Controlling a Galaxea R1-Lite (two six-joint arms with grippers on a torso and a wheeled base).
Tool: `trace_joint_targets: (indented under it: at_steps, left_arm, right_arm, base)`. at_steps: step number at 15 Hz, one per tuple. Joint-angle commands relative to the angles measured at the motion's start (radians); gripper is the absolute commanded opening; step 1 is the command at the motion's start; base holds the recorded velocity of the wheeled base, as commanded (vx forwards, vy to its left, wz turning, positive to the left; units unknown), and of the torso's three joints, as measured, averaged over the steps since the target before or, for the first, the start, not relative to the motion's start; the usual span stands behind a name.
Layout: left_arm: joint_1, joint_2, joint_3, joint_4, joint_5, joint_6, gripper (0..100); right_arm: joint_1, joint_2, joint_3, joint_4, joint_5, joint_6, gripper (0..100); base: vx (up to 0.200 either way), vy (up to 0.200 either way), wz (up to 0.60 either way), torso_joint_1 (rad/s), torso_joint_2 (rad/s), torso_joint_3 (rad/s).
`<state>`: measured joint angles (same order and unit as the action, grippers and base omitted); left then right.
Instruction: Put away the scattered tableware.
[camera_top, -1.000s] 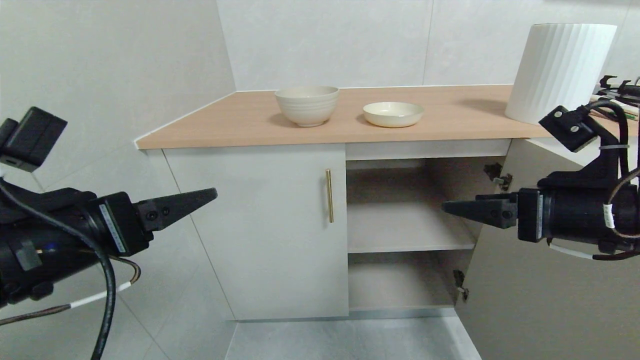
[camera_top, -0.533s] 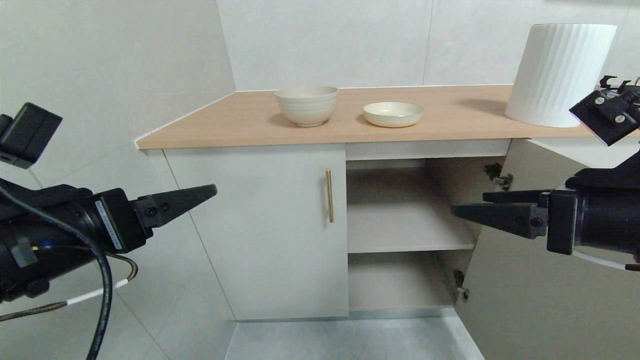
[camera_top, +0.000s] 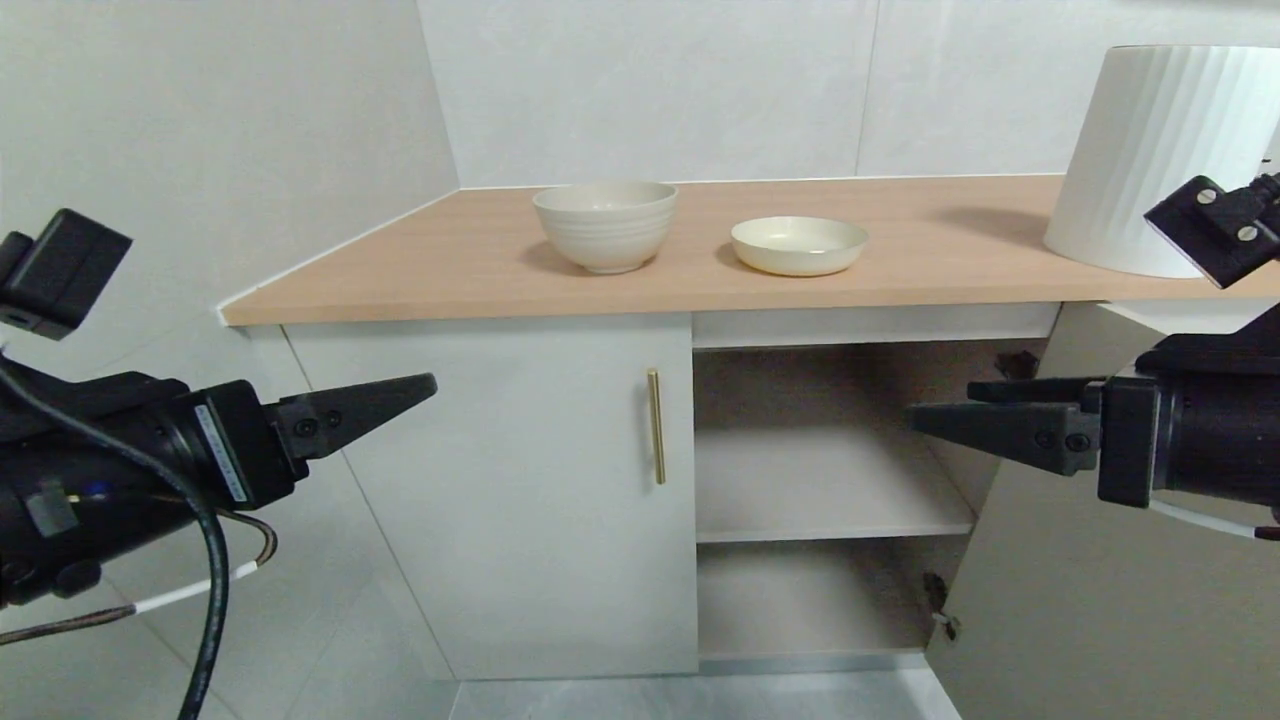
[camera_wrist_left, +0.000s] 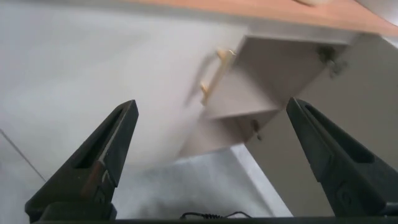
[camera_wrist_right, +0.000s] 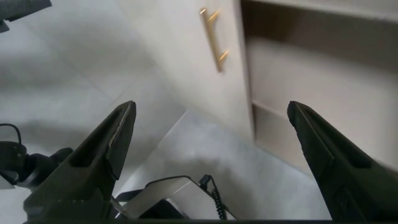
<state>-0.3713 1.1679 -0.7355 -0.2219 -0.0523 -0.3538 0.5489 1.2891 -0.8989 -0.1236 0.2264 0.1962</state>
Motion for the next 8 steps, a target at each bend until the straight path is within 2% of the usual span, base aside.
trace_joint_targets:
  at_steps: [1,6,8]
  left_arm:
    - [0.0,0.01,0.001,0.001,0.0,-0.001,100]
    - [0.0,0.018,0.002,0.001,-0.001,-0.001,100]
    - [-0.001,0.018,0.002,0.001,-0.001,-0.004,100]
  right_arm:
    - [0.0,0.002,0.0,-0.001,0.001,0.0,100]
    - [0.0,0.001,0.0,-0.001,0.001,0.0,100]
    - [0.0,-0.025,0.037,-0.011,0.007,-0.023,100]
  base:
    - [0.2,0.0,0.0,0.002,0.0,0.007]
    - [0.2,0.0,0.0,0.001,0.0,0.002]
    - [0.0,0.0,0.0,0.0,0.0,0.0]
